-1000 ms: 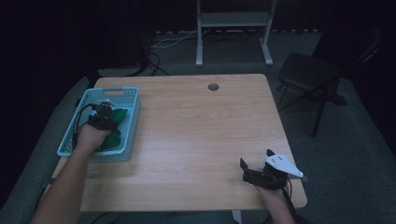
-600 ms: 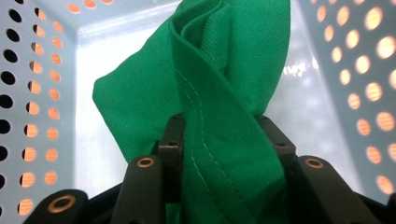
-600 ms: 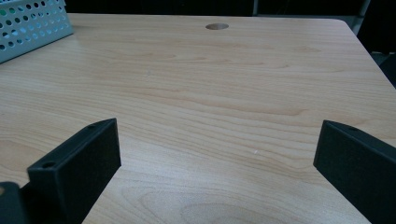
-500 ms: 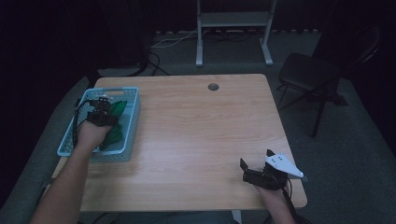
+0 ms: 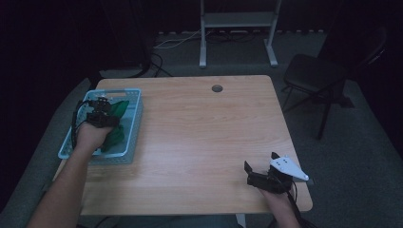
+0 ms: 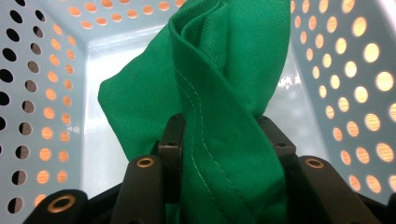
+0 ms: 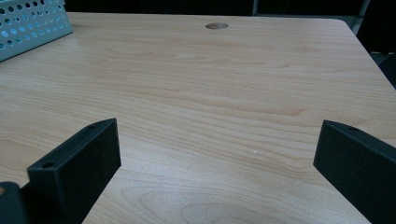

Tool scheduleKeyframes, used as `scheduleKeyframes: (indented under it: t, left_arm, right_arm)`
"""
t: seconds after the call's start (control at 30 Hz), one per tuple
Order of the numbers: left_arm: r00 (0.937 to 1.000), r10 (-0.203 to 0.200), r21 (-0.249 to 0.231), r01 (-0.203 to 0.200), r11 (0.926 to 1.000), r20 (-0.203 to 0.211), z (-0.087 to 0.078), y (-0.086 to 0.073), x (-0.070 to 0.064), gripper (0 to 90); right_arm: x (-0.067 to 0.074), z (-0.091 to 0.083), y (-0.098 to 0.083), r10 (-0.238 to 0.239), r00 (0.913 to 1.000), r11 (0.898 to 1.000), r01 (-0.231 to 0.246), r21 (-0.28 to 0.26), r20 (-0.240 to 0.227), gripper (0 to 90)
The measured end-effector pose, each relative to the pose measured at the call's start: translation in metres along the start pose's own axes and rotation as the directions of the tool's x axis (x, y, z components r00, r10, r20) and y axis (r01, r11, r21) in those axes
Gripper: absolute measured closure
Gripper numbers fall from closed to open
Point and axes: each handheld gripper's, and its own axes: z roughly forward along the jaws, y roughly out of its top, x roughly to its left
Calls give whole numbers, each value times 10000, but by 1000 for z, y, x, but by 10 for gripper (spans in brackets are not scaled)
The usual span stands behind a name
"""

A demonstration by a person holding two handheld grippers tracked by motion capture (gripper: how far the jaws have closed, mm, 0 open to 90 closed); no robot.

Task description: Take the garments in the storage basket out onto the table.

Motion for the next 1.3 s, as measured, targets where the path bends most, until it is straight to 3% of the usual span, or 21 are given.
scheduleKeyframes:
  t: [0.37,1.3]
  left_arm:
    - [9998,-188,-179,190,9997,119,-12,4,0,605]
    - [9998,142,-498,-135,9987,127,-42,21,-13,604]
  right_arm:
    - [0,0,0,8,10000,10000,-8,14,7,0]
    - [0,0,0,9,10000,10000,-9,-3,-15,0]
